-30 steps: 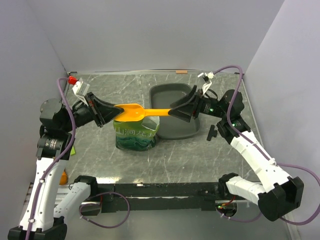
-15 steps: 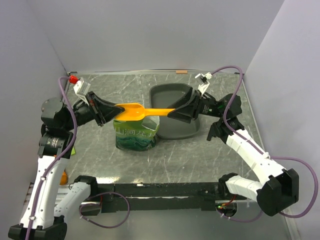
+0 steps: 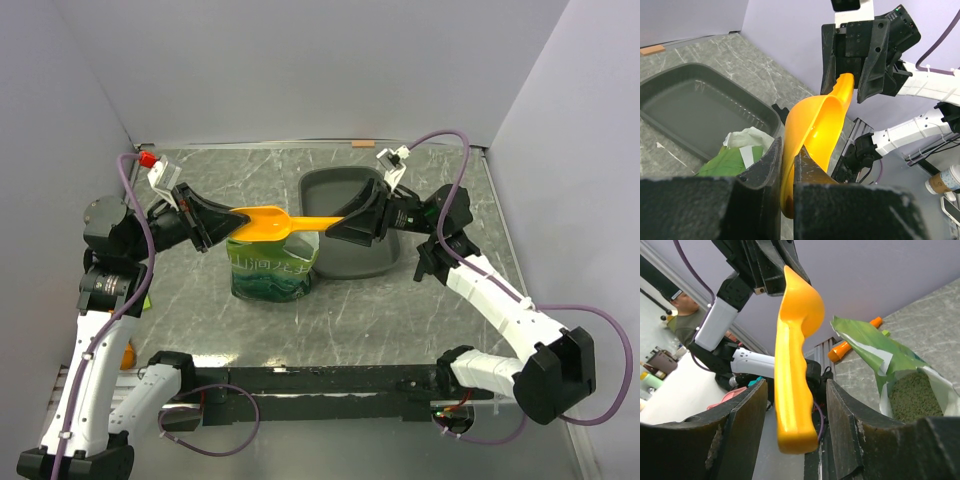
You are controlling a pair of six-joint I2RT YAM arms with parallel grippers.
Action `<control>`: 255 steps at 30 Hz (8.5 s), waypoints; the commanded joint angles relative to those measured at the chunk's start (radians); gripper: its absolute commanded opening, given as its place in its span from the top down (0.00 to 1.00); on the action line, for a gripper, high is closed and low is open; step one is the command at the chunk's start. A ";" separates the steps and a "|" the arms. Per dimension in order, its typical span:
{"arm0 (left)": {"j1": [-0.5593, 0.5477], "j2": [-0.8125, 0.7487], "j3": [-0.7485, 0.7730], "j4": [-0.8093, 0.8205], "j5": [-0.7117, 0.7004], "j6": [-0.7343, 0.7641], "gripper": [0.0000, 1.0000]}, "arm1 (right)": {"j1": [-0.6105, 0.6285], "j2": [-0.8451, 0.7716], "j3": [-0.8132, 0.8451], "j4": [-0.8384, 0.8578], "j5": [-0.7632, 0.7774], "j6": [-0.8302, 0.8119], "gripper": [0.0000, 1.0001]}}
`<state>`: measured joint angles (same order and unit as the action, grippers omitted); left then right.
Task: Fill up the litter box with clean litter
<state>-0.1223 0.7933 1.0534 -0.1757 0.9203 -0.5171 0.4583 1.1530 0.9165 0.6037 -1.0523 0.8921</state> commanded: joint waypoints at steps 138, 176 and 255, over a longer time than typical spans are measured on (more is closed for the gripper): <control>-1.025 -0.120 -0.197 -0.424 -1.370 0.878 0.99 | 0.312 0.502 0.897 -1.761 0.764 -0.615 1.00; -1.024 0.107 -0.285 0.042 -1.318 0.836 0.99 | 0.100 0.329 -0.060 -0.720 0.235 -0.326 1.00; -1.028 -0.152 -0.497 0.028 -1.472 0.756 0.99 | 0.177 0.137 -0.452 0.028 0.101 0.168 1.00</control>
<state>-1.1412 0.6758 0.5724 -0.2173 -0.5476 0.2668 0.6632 1.3560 0.4942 0.6613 -0.9180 1.1156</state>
